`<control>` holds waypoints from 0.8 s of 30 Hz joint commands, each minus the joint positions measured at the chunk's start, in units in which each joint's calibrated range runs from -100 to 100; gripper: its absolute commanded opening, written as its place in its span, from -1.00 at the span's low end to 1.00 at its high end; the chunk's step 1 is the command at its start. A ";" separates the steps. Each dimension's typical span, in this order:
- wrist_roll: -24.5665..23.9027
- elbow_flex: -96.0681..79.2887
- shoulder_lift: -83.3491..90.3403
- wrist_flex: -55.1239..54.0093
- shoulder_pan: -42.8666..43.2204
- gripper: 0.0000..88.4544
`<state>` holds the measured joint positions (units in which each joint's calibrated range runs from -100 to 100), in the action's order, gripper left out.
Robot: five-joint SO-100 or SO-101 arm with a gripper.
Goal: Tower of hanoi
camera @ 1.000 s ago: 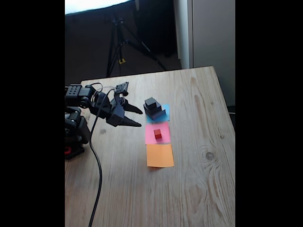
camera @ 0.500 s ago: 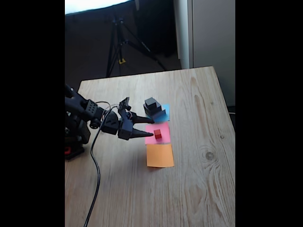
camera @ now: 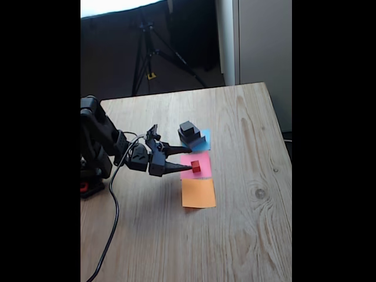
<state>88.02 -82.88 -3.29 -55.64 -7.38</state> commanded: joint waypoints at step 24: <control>8.13 11.79 -21.08 -13.19 1.57 -0.50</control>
<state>94.44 -72.45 -24.50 -67.41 -6.87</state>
